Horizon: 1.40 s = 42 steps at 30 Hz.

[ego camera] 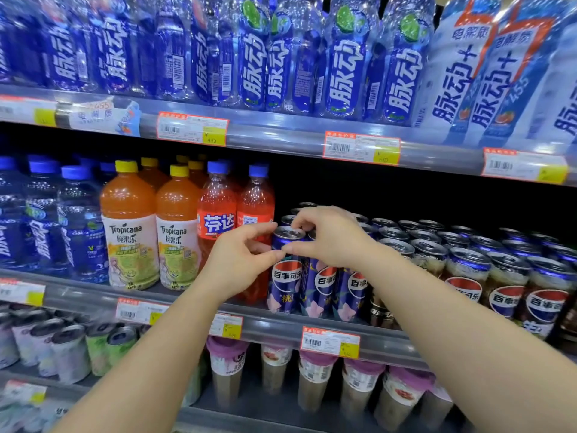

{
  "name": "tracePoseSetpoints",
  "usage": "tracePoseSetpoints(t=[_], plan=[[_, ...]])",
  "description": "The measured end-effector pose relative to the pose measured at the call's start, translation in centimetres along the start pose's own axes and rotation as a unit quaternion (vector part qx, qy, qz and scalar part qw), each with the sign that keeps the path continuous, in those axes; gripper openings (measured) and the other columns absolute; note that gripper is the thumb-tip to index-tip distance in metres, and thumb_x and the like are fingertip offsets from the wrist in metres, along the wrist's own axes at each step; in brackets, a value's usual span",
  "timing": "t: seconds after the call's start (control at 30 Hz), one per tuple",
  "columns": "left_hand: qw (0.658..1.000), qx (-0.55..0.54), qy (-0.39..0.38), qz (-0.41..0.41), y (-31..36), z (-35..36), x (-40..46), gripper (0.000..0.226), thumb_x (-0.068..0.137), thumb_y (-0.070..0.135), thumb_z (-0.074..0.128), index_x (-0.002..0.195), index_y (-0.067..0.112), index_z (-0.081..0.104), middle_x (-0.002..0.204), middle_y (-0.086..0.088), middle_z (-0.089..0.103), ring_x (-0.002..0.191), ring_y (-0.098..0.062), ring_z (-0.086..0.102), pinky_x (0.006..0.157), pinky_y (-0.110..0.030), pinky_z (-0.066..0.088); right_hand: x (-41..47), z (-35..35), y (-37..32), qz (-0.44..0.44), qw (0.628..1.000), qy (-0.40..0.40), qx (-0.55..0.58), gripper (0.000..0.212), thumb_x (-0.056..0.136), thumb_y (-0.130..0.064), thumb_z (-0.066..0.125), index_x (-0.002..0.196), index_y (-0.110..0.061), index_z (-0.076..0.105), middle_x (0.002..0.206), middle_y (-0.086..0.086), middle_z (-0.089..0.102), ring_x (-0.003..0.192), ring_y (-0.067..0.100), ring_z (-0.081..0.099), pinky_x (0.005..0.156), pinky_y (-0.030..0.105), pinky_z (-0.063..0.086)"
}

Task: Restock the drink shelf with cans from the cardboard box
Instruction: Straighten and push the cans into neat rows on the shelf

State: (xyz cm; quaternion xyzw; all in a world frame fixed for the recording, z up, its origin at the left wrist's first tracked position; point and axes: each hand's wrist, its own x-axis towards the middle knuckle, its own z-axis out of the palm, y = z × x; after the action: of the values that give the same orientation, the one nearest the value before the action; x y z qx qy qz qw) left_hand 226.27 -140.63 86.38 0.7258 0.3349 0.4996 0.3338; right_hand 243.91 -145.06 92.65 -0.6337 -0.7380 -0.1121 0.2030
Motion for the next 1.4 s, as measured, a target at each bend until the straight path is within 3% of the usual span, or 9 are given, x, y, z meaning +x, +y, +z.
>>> tracePoseSetpoints(t=[0.13,0.3,0.43,0.67,0.97,1.1,1.2,1.3,1.4], plan=[[1.000,-0.012,-0.007,0.002,-0.3,-0.2,0.1,0.051,0.074,0.021,0.080,0.120,0.033,0.062,0.088,0.004,0.074,0.088,-0.002,0.068,0.087,-0.026,0.051,-1.1,-2.0,2.8,0.028,0.995,-0.068,-0.065,0.063,0.075,-0.067,0.064,0.130,-0.039,0.055,0.130,-0.004,0.055,0.126,0.023,0.045,0.107,0.042,0.034],[0.997,0.056,-0.019,0.052,-0.8,0.3,-0.1,0.048,0.080,0.020,0.075,0.123,0.035,0.059,0.116,0.016,0.060,0.084,-0.003,0.062,0.082,-0.019,0.051,-2.4,-2.1,4.3,0.046,0.996,-0.071,-0.019,0.039,0.081,-0.058,0.064,0.112,-0.034,0.063,0.121,-0.015,0.060,0.131,0.016,0.041,0.118,0.045,0.009],[0.979,0.169,-0.058,0.102,-1.5,0.5,-0.2,0.056,0.084,0.024,0.071,0.134,0.038,0.049,0.126,0.025,0.041,0.091,-0.006,0.053,0.086,-0.026,0.051,-1.9,-1.5,3.2,0.058,0.995,-0.033,-0.075,0.046,0.071,-0.073,0.062,0.092,-0.033,0.060,0.099,-0.011,0.055,0.115,0.020,0.044,0.113,0.045,0.015],[0.954,0.255,-0.068,0.139,-0.9,0.2,-0.1,0.058,0.084,0.028,0.069,0.136,0.036,0.045,0.137,0.023,0.041,0.088,0.004,0.052,0.086,-0.026,0.050,-3.0,-1.9,5.5,0.031,0.997,-0.064,0.017,0.044,0.076,-0.060,0.068,0.115,-0.038,0.062,0.120,-0.008,0.055,0.122,0.020,0.042,0.105,0.041,0.034],[0.966,0.219,-0.083,0.111,-1.1,0.0,-0.1,0.069,0.078,0.027,0.076,0.137,0.041,0.043,0.138,0.035,0.033,0.095,-0.001,0.057,0.089,-0.031,0.052,-3.0,-1.7,6.0,0.019,0.999,-0.032,0.029,0.048,0.077,-0.055,0.072,0.120,-0.036,0.063,0.124,-0.004,0.055,0.120,0.018,0.044,0.103,0.039,0.039],[0.970,0.197,-0.027,0.143,-0.6,0.5,-0.1,0.060,0.075,0.034,0.078,0.130,0.036,0.053,0.139,0.022,0.045,0.098,0.000,0.055,0.087,-0.023,0.046,-3.4,-3.4,8.2,0.044,0.997,-0.055,-0.006,0.051,0.081,-0.053,0.068,0.129,-0.037,0.058,0.128,-0.002,0.056,0.121,0.022,0.048,0.103,0.043,0.041],[0.949,0.224,-0.007,0.223,0.9,2.2,0.1,0.055,0.072,0.048,0.071,0.122,0.027,0.063,0.129,0.008,0.059,0.117,-0.009,0.052,0.099,-0.028,0.038,-3.8,-3.4,9.1,0.055,0.995,-0.081,-0.024,0.039,0.083,-0.047,0.068,0.121,-0.036,0.064,0.123,-0.005,0.059,0.116,0.020,0.051,0.100,0.041,0.043],[0.937,0.229,-0.013,0.265,2.4,4.0,0.4,0.055,0.069,0.048,0.069,0.116,0.019,0.067,0.106,0.009,0.067,0.109,-0.019,0.055,0.097,-0.031,0.037,-4.1,-3.1,9.0,0.065,0.996,-0.047,0.025,0.023,0.079,-0.045,0.074,0.100,-0.038,0.068,0.109,-0.009,0.063,0.106,0.017,0.056,0.095,0.042,0.047],[0.933,0.237,-0.036,0.267,2.0,5.0,0.8,0.058,0.068,0.055,0.066,0.117,0.024,0.067,0.115,0.011,0.066,0.116,-0.016,0.055,0.103,-0.042,0.037,-4.3,-3.1,8.6,0.083,0.996,-0.017,0.009,0.021,0.076,-0.053,0.074,0.084,-0.040,0.059,0.099,-0.013,0.065,0.103,0.015,0.054,0.096,0.037,0.043]])
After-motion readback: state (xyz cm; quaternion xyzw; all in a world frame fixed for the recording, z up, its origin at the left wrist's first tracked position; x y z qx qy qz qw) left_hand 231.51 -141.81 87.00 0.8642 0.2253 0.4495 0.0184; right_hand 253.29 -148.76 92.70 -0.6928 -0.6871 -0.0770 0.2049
